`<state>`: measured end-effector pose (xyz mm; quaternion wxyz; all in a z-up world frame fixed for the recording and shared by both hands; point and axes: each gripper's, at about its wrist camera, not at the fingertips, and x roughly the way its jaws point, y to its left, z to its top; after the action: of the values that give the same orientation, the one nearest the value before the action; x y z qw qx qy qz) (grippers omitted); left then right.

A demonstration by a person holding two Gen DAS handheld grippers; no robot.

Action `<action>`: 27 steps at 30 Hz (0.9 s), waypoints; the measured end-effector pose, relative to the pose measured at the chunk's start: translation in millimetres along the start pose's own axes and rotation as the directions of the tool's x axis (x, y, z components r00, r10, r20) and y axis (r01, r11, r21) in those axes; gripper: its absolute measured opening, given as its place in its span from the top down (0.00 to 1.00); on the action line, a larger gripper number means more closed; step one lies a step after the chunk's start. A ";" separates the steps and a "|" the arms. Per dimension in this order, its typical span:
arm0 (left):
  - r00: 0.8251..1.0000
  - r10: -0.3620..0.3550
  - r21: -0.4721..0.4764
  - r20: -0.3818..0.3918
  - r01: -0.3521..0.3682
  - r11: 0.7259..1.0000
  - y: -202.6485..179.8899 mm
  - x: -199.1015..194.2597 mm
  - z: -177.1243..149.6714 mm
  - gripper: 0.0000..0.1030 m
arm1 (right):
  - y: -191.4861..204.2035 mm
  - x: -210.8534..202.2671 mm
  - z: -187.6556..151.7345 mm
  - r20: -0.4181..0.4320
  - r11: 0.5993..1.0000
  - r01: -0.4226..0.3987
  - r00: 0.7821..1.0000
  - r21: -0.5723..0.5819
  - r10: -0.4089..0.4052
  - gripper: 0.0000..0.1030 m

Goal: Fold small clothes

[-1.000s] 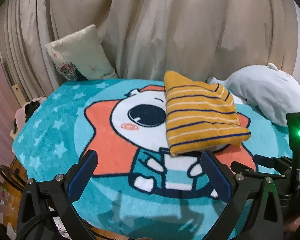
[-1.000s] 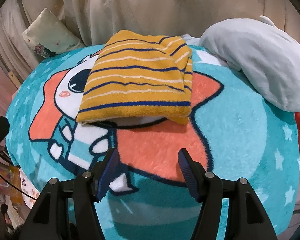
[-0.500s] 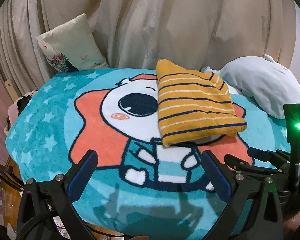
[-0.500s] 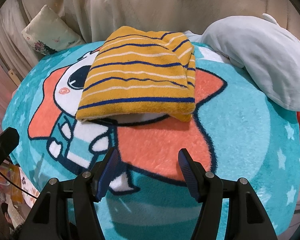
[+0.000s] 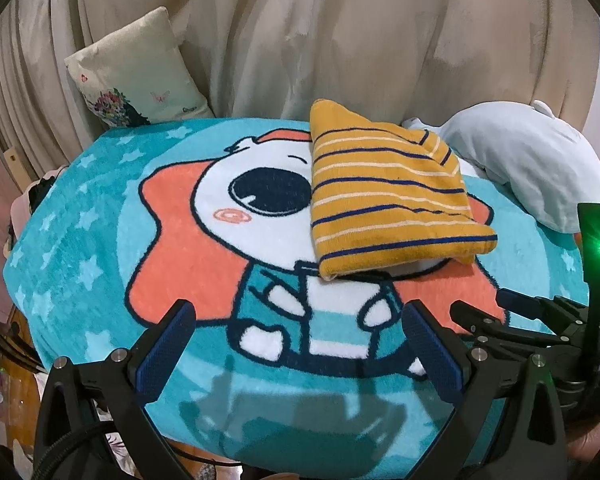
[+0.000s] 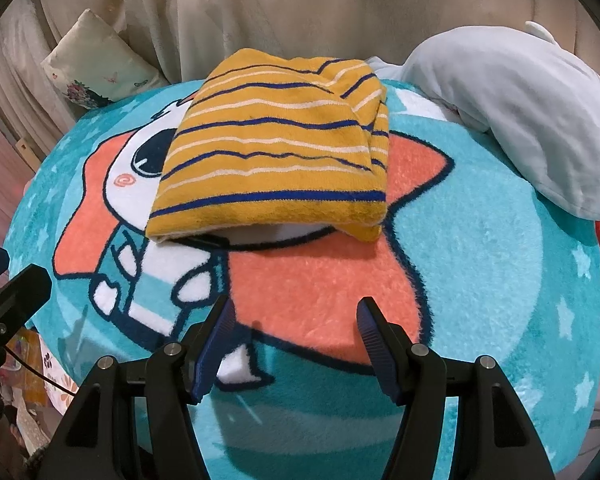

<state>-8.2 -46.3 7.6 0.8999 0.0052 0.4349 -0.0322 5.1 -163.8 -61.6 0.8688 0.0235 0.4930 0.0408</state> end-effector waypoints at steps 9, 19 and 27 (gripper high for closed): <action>0.999 -0.018 -0.008 -0.031 0.017 1.000 0.0 7.9 -0.3 0.00 | -2.6 3.1 -1.0 -0.008 1.000 0.001 1.000 0.005 -0.001 0.34; 0.999 -0.026 -0.007 -0.043 0.026 1.000 -0.4 13.4 1.2 0.00 | 0.0 7.1 1.6 -0.012 1.000 -0.004 1.000 -0.008 0.004 0.34; 0.998 -0.033 -0.002 -0.061 0.033 0.999 -2.1 19.4 2.8 0.00 | 0.8 11.6 3.9 -0.018 1.000 -0.006 1.000 -0.008 0.006 0.33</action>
<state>5.9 -49.5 -5.8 0.8857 -0.0014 0.4620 -0.0467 14.4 -162.0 -69.5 0.8643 0.0210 0.5004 0.0459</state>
